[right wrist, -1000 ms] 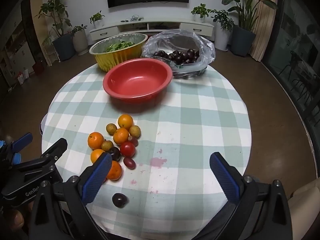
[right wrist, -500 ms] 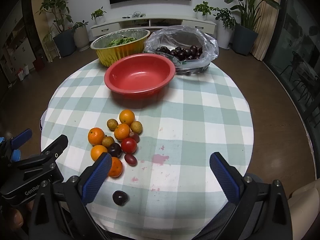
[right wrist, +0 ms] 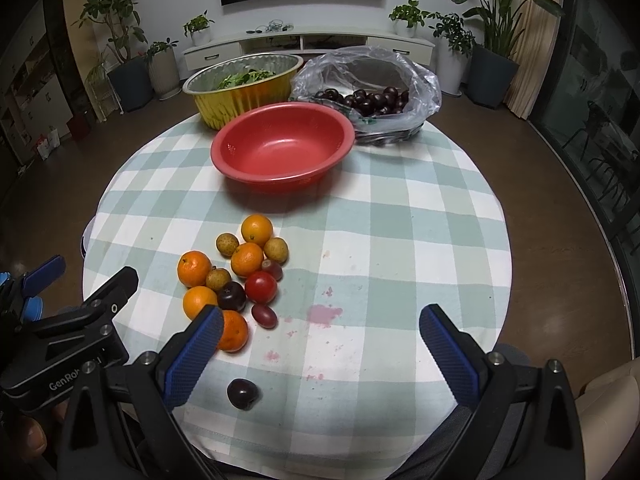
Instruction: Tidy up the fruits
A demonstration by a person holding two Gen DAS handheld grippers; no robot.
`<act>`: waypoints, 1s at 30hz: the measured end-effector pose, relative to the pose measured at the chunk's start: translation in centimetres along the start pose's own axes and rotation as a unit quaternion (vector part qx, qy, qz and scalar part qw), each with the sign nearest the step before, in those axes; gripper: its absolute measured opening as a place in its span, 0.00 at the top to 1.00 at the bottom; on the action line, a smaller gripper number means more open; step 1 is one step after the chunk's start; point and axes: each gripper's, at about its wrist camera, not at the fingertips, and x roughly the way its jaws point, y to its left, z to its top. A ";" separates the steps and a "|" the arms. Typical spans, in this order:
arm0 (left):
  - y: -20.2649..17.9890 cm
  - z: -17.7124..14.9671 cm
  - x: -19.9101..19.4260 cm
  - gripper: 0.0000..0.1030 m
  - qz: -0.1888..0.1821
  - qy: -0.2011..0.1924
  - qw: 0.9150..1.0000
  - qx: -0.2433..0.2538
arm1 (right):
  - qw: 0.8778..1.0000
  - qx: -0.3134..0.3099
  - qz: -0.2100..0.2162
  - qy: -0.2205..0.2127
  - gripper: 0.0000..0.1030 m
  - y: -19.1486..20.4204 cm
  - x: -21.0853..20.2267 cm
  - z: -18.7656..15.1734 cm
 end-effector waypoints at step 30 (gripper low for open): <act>0.1 0.0 0.0 0.00 -0.001 0.001 1.000 -0.001 | 1.000 -0.001 -0.001 0.001 0.02 0.4 0.2 -0.2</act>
